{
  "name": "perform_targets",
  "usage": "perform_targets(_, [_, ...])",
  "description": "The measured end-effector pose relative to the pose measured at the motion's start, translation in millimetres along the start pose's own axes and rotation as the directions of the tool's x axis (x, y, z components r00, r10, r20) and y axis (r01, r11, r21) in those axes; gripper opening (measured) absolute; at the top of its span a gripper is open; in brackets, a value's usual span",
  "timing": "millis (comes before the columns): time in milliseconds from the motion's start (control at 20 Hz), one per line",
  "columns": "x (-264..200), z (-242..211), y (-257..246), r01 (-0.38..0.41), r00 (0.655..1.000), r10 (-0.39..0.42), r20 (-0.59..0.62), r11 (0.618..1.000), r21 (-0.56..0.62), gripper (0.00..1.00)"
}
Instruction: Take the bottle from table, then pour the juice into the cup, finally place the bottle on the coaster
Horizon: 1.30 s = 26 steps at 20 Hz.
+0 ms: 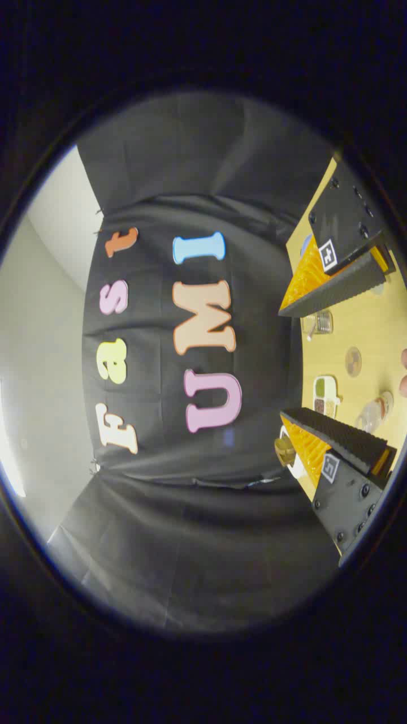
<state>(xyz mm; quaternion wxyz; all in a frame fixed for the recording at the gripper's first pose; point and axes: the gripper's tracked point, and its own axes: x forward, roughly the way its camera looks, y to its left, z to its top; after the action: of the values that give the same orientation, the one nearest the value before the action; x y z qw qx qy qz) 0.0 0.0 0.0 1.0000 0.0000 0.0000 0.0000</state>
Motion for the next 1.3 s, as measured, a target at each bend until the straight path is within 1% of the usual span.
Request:
perform_targets(150, [3.2, -12.7, 35.1, -0.059, 0.998, 0.059, -0.025, 0.998, -0.011, 0.99])
perform_targets(300, [5.0, -24.4, 54.2, -0.078, 0.996, 0.078, -0.046, 0.997, 0.002, 0.99])
perform_targets(500, [8.3, -35.1, 60.6, -0.074, 0.995, 0.075, -0.065, 0.997, 0.013, 0.99])
perform_targets(700, [13.6, -47.0, 59.0, -0.053, 0.994, 0.055, -0.093, 0.998, 0.025, 0.99])
perform_targets(850, [17.8, -68.4, 58.9, -0.039, 0.989, 0.043, -0.145, 0.999, 0.033, 0.99])
perform_targets(1050, [17.8, -114.6, 63.4, -0.034, 0.962, 0.043, -0.269, 0.999, 0.036, 0.99])
perform_targets(1200, [16.2, -151.0, 69.4, -0.046, 0.931, 0.051, -0.361, 0.999, 0.024, 0.99])
perform_targets(1300, [14.7, -179.0, 70.9, -0.046, 0.903, 0.046, -0.428, 0.999, 0.01, 0.98])
